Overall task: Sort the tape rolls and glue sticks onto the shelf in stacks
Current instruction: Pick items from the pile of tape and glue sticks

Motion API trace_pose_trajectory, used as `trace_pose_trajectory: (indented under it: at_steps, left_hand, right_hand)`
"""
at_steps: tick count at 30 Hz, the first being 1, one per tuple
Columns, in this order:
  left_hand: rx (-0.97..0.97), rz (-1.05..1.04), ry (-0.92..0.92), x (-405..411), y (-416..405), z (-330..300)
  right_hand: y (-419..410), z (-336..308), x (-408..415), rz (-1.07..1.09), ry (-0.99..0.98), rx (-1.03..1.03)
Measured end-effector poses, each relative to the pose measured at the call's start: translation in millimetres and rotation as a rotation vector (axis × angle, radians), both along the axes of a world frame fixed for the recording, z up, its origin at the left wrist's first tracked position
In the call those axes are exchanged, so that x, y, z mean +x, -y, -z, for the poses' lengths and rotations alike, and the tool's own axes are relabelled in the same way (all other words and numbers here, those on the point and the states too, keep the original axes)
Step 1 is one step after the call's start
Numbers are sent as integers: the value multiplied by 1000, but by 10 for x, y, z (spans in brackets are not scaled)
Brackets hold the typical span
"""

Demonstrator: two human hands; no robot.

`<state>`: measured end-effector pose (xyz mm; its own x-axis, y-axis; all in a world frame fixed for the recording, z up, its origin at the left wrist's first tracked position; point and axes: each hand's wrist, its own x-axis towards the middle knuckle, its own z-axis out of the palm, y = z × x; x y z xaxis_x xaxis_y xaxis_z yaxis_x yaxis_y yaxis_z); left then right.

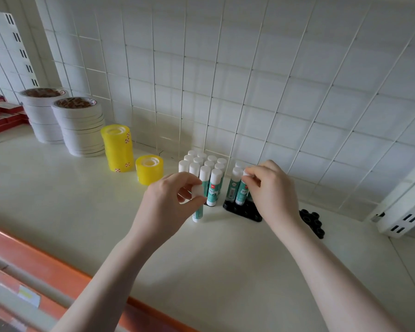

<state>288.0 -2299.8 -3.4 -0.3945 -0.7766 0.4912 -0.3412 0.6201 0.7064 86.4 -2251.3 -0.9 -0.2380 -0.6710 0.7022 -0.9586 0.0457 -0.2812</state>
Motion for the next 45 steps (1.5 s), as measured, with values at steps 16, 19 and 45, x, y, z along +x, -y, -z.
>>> trace_pose_trajectory:
  at_steps: [16, 19, 45]
  left_hand:
    - [-88, 64, 26, -140, -21, -220]
    - [-127, 83, 57, -255, -7, -325]
    - [-303, 92, 251, -1149, 86, -204]
  right_hand:
    - [-243, -63, -90, 35, -212, -111]
    - [-414, -60, -215, 122, -247, -64]
    - [-1074, 123, -668, 402, 31, 312]
